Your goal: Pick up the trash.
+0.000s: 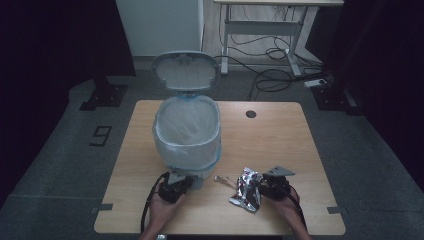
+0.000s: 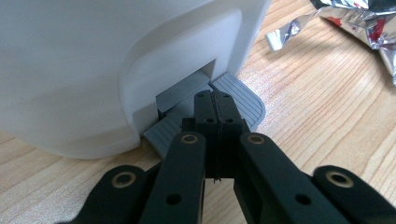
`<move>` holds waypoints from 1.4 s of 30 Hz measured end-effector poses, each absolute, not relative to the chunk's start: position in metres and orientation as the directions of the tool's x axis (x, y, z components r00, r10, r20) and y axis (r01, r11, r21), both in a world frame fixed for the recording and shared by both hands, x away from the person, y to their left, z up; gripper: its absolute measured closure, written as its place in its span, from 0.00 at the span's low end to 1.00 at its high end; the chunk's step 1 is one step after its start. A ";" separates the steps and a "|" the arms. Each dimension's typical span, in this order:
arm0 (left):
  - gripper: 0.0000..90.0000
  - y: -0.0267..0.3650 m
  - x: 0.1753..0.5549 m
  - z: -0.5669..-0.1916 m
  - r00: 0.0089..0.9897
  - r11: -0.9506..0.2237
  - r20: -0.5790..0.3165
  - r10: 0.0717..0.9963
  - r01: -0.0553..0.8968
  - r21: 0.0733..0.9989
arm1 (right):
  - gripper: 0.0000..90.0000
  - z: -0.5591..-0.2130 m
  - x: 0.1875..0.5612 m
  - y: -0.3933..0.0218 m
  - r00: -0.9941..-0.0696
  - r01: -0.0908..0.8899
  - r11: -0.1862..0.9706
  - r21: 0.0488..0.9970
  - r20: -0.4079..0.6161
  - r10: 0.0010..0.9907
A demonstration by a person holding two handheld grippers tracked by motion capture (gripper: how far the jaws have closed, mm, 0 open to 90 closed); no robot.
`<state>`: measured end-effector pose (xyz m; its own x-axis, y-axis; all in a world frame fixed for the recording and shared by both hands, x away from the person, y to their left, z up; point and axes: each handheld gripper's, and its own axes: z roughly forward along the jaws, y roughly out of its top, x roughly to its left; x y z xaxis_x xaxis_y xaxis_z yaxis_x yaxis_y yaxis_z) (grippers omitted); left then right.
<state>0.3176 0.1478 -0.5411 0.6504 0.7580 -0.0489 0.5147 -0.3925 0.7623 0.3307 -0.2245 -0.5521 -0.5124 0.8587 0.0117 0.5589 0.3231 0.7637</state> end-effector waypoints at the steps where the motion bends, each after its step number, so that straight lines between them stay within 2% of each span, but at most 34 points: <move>1: 1.00 0.148 0.318 -0.541 0.651 -0.393 -0.048 0.758 0.514 0.762 | 0.63 -0.552 0.330 -0.225 -0.508 0.560 0.321 0.764 0.011 0.861; 5: 1.00 0.148 0.318 -0.541 0.653 -0.396 -0.046 0.756 0.513 0.761 | 0.79 -0.552 0.329 -0.226 -0.492 0.562 0.307 0.768 0.012 0.870; 12: 1.00 0.148 0.318 -0.541 0.655 -0.401 -0.043 0.755 0.512 0.760 | 0.90 -0.552 0.330 -0.227 -0.486 0.564 0.293 0.772 0.024 0.873; 15: 1.00 0.148 0.318 -0.541 0.653 -0.397 -0.046 0.756 0.512 0.762 | 0.98 -0.550 0.330 -0.233 -0.475 0.573 0.232 0.786 0.087 0.876; 25: 1.00 0.149 0.318 -0.541 0.655 -0.396 -0.050 0.754 0.513 0.761 | 1.00 -0.531 0.322 -0.247 -0.473 0.557 0.108 0.824 0.207 0.857; 42: 1.00 0.148 0.318 -0.541 0.653 -0.390 -0.054 0.755 0.514 0.764 | 1.00 -0.503 0.309 -0.265 -0.456 0.497 0.011 0.868 0.250 0.854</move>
